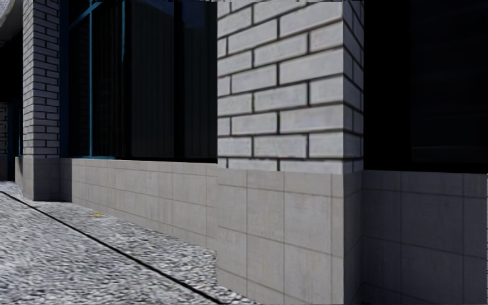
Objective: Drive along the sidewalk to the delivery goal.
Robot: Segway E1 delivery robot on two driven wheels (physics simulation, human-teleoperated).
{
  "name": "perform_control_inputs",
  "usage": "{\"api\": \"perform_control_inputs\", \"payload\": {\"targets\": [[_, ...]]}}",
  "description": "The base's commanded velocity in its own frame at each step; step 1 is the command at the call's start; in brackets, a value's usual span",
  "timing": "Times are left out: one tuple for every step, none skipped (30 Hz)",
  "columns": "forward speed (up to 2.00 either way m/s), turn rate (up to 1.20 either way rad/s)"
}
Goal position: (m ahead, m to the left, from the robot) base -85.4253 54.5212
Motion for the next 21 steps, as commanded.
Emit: {"api": "perform_control_inputs", "payload": {"targets": [[1.34,0.88],[1.34,0.88],[1.34,0.89],[1.34,0.89],[1.34,0.89],[1.34,0.89],[1.34,0.89],[1.34,0.89],[1.34,0.89],[1.34,0.90],[1.34,0.90],[1.34,0.90],[1.34,0.90],[1.34,0.90],[1.34,0.90],[1.34,0.90],[1.34,0.90],[1.34,0.90],[1.34,0.90],[1.34,0.90],[1.34,0.90]]}}
